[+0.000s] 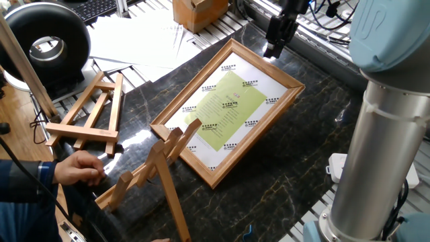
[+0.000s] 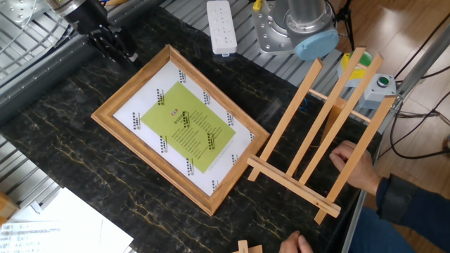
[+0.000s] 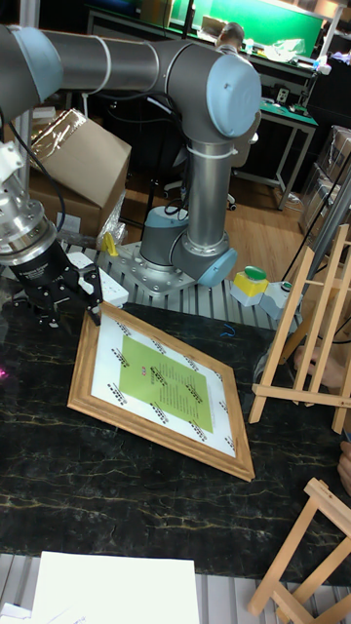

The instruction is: Put the photo frame on the bracket

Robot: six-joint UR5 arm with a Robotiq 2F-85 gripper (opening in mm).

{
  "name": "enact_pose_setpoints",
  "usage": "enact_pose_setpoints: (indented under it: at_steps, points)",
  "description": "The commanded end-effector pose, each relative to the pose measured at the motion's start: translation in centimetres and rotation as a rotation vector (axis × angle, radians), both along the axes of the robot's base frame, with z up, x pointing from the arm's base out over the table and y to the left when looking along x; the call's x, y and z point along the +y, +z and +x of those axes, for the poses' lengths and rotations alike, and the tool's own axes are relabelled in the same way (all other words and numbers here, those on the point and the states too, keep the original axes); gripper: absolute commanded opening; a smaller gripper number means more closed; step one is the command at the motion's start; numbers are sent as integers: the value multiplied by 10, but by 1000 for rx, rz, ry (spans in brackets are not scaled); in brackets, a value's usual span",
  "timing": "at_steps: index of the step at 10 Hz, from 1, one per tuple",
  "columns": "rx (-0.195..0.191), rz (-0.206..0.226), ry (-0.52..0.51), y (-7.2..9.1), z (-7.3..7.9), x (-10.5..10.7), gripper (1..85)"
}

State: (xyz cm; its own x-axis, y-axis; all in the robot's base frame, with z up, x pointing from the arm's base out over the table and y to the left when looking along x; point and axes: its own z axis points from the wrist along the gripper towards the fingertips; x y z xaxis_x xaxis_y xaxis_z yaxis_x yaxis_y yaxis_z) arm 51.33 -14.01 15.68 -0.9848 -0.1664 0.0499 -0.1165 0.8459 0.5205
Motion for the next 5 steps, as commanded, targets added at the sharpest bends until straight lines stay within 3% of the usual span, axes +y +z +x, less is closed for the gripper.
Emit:
enact_pose_setpoints:
  at_steps: [1,2,5]
  points:
    - [-31,-70,-8,-1,9,-15,470]
    - [-46,-81,-2,-3,11,-18,470]
    - [-69,39,-73,13,26,11,473]
